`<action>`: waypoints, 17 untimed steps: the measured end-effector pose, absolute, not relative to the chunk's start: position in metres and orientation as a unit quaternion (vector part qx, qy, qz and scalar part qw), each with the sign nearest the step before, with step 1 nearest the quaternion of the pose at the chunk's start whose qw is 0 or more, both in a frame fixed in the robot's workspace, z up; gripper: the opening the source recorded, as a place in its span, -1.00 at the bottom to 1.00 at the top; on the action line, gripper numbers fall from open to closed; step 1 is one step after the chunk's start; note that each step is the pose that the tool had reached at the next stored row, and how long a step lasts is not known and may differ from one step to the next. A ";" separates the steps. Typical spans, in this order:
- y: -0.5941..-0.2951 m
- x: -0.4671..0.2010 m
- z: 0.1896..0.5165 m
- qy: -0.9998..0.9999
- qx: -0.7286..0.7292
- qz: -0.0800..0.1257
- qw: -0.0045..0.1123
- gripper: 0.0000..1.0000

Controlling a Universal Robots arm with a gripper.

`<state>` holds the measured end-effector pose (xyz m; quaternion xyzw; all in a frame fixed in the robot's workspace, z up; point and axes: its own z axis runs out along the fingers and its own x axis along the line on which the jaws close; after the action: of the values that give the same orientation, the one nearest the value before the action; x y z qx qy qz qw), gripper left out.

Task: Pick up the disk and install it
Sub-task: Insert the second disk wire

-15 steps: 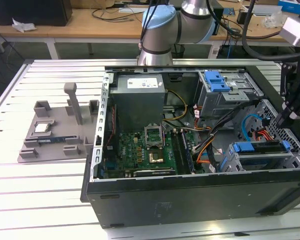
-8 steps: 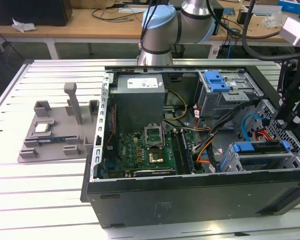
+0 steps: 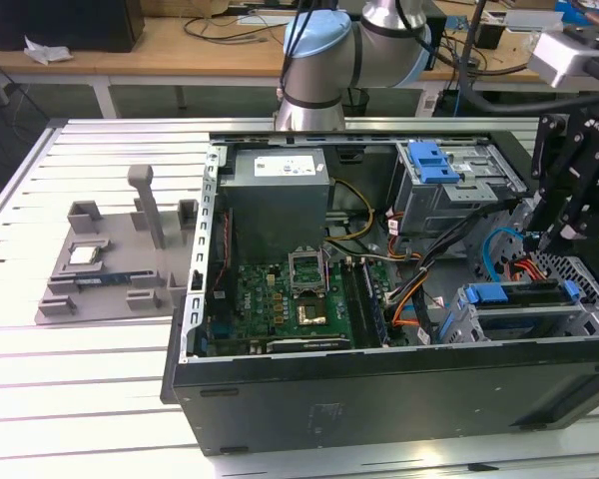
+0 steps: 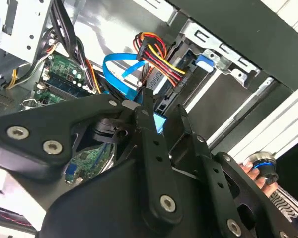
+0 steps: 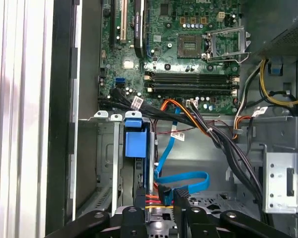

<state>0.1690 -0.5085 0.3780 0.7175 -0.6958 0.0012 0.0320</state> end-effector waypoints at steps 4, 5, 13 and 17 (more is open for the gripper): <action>-0.509 0.168 0.374 -0.690 0.724 0.001 0.032 -0.28; -0.509 0.168 0.374 -0.690 0.723 0.001 0.032 -0.28; -0.510 0.167 0.374 -0.690 0.724 0.002 0.032 -0.68; -0.518 0.167 0.369 -0.688 0.725 0.003 0.034 -0.68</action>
<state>0.1670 -0.5180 0.3693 0.7246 -0.6884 0.0030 0.0340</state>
